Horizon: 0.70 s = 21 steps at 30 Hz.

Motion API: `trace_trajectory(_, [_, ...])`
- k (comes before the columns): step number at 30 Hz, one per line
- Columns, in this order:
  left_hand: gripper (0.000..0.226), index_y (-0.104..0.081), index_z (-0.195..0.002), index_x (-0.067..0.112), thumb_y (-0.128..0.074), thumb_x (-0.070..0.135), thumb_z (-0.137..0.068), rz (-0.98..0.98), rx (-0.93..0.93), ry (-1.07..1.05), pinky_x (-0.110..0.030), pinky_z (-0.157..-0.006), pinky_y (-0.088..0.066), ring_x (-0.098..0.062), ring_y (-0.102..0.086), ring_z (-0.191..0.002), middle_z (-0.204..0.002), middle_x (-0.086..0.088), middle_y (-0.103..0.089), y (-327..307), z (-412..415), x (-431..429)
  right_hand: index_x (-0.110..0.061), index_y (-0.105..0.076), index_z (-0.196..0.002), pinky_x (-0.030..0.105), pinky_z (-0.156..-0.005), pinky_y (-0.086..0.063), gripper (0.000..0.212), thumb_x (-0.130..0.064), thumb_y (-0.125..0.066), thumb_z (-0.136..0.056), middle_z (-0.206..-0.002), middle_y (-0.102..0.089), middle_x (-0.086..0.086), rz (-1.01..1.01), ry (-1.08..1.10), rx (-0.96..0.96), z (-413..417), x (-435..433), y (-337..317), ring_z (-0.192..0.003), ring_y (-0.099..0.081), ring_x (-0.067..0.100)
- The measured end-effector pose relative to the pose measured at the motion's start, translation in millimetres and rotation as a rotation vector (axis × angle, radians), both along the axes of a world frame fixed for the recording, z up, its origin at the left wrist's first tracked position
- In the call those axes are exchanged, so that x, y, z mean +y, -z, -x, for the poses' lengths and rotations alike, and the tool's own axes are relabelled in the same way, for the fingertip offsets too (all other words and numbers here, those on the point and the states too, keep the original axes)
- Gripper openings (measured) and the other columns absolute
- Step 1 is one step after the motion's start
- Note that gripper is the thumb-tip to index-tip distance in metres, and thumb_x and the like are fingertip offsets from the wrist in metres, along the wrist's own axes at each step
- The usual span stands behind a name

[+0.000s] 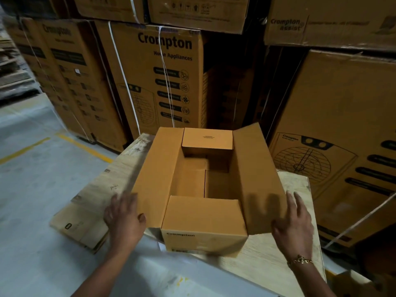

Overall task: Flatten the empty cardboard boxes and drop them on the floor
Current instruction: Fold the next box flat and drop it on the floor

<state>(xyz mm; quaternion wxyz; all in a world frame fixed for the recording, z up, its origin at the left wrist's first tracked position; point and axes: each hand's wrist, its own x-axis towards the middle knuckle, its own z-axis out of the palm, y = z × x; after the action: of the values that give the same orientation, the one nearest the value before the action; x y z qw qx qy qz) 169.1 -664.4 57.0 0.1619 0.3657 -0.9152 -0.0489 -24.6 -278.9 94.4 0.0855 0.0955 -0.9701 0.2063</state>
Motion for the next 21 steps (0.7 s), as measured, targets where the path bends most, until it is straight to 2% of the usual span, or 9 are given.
trace_trajectory(2, [0.063,-0.053,-0.141,0.019,-0.05,0.043,-0.082,-0.095,-0.099,0.117,-0.058,-0.11,-0.029,-0.029,-0.029,-0.143,-0.152,-0.005,-0.044,4.3,11.7,-1.8,-0.035,-0.028,-0.15,0.054,-0.115,-0.027,0.077,-0.042,-0.066,-0.084,-0.162,-0.017,-0.005,-0.236,-0.028,-0.115,4.7,-5.1,5.8,-0.148,-0.016,0.027])
trace_trajectory(4, [0.078,-0.037,-0.151,0.025,-0.024,0.062,-0.083,-0.419,-0.152,0.188,-0.044,-0.116,-0.023,-0.022,-0.024,-0.147,-0.16,0.001,-0.031,7.6,26.8,4.8,-0.037,-0.032,-0.149,0.052,-0.118,-0.019,0.07,-0.07,-0.039,-0.088,-0.162,-0.02,-0.008,-0.289,-0.067,-0.267,5.3,-18.1,16.1,-0.149,-0.012,0.023])
trace_trajectory(6, [0.089,-0.03,-0.153,0.03,-0.03,0.08,-0.079,-0.764,-0.153,0.197,-0.037,-0.111,-0.031,-0.023,-0.036,-0.142,-0.157,0.002,-0.036,10.8,40.0,13.8,-0.032,-0.036,-0.149,0.051,-0.115,-0.028,0.104,-0.094,-0.011,-0.069,-0.157,-0.034,-0.003,-0.074,-0.054,-0.494,1.2,-40.5,25.5,-0.143,-0.032,0.025])
trace_trajectory(9, [0.085,-0.045,-0.133,0.037,-0.044,0.09,-0.067,-0.996,-0.067,0.186,-0.038,-0.1,-0.045,-0.022,-0.057,-0.12,-0.134,0.007,-0.059,13.9,55.0,17.8,-0.025,-0.033,-0.151,0.051,-0.108,-0.039,0.122,-0.099,-0.024,-0.055,-0.147,-0.049,0.008,0.324,0.0,-0.763,-11.0,-77.2,36.6,-0.128,-0.051,0.032])
trace_trajectory(11, [0.081,-0.048,-0.123,0.035,-0.042,0.092,-0.067,-0.9,-0.136,0.192,-0.039,-0.095,-0.048,-0.022,-0.06,-0.113,-0.126,0.006,-0.063,12.8,62.8,9.6,-0.026,-0.032,-0.151,0.05,-0.108,-0.039,0.12,-0.098,-0.028,-0.054,-0.146,-0.05,0.009,0.389,0.032,-0.773,-14.7,-90.5,36.1,-0.127,-0.052,0.034])
trace_trajectory(13, [0.089,-0.04,-0.135,0.031,-0.035,0.092,-0.07,-0.728,-0.248,0.231,-0.039,-0.096,-0.048,-0.025,-0.058,-0.119,-0.136,0.001,-0.059,12.9,69.6,0.6,-0.028,-0.034,-0.15,0.053,-0.108,-0.038,0.128,-0.104,-0.024,-0.048,-0.147,-0.05,0.007,0.416,0.054,-0.762,-11.3,-90.2,38.9,-0.128,-0.051,0.033])
trace_trajectory(17, [0.091,0.003,-0.157,0.028,-0.028,0.078,-0.088,-0.477,-0.329,0.331,-0.046,-0.115,-0.031,-0.031,-0.019,-0.149,-0.166,-0.006,-0.004,11.3,86.4,-8.1,-0.025,-0.032,-0.152,0.053,-0.109,-0.038,0.129,-0.103,-0.022,-0.05,-0.152,-0.043,0.008,0.353,0.052,-0.738,-9.5,-81.7,35.9,-0.132,-0.048,0.031])
trace_trajectory(19, [0.085,0.0,-0.157,0.036,-0.015,0.079,-0.086,-0.288,-0.31,0.44,-0.053,-0.12,-0.012,-0.029,0.007,-0.152,-0.165,-0.003,0.014,10.6,97.2,-9.9,-0.022,-0.034,-0.151,0.051,-0.11,-0.037,0.114,-0.096,-0.027,-0.064,-0.152,-0.042,0.009,0.336,0.054,-0.711,-12.8,-82.3,22.4,-0.133,-0.047,0.031])
trace_trajectory(21, [0.078,-0.024,-0.153,0.039,-0.008,0.078,-0.087,-0.159,-0.355,0.522,-0.058,-0.118,0.001,-0.026,0.019,-0.15,-0.165,-0.002,0.016,7.5,108.7,-10.2,-0.019,-0.039,-0.148,0.048,-0.109,-0.038,0.091,-0.082,-0.034,-0.082,-0.15,-0.044,0.011,0.344,0.052,-0.713,-14.6,-81.4,12.0,-0.132,-0.047,0.031])
